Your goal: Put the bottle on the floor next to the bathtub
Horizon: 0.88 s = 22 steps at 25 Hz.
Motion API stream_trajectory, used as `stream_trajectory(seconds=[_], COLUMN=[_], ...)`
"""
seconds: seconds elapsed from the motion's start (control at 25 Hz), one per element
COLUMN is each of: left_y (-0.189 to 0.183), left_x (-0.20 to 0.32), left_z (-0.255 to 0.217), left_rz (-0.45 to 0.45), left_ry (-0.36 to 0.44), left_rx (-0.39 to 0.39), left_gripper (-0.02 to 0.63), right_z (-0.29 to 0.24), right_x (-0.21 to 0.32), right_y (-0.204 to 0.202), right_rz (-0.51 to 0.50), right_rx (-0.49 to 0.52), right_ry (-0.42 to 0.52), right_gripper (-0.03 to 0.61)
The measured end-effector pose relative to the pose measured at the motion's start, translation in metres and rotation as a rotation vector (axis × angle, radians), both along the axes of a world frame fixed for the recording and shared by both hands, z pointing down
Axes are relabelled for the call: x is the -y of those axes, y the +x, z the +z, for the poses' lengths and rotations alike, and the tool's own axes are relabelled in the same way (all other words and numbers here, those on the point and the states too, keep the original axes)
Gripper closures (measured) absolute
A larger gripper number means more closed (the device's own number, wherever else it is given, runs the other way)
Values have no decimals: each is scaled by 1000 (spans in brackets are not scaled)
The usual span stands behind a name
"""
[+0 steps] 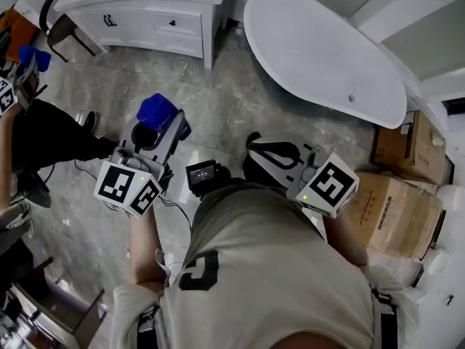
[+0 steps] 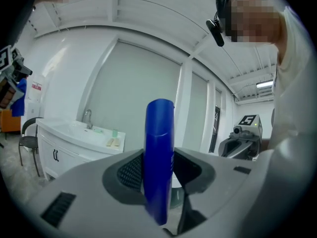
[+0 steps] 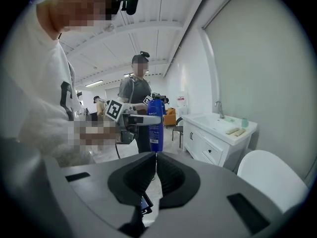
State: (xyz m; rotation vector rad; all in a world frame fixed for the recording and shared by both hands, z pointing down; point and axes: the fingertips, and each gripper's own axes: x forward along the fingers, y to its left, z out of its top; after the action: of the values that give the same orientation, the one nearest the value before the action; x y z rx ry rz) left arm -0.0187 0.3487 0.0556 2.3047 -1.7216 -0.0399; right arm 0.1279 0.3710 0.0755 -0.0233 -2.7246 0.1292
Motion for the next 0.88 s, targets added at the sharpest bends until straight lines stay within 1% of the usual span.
stream_trajectory(seconds=[0.08, 0.2, 0.28, 0.48, 0.6, 0.72, 0.88], left_y=[2, 7, 10, 21, 26, 33, 47], left_x=[8, 25, 38, 78, 108, 137, 170], left_z=[5, 7, 5, 4, 0, -3, -6], left_rz=[-5, -3, 0, -2, -13, -28, -52], left_ry=[-17, -26, -28, -45, -53, -65, -76], left_rx=[19, 53, 54, 71, 64, 56, 69], left_gripper=[409, 409, 408, 408, 408, 408, 408], right_z=[5, 13, 18, 16, 17, 14, 16], right_x=[8, 30, 49, 98, 133, 164, 202], right_y=[0, 4, 8, 19, 27, 34, 47], right_rz=[-1, 37, 65, 84, 108, 94, 66], right_rx=[6, 13, 21, 78, 104, 126, 126], right_ry=[-6, -44, -81, -139, -188, -223, -232], right_gripper=[549, 549, 549, 551, 551, 549, 549])
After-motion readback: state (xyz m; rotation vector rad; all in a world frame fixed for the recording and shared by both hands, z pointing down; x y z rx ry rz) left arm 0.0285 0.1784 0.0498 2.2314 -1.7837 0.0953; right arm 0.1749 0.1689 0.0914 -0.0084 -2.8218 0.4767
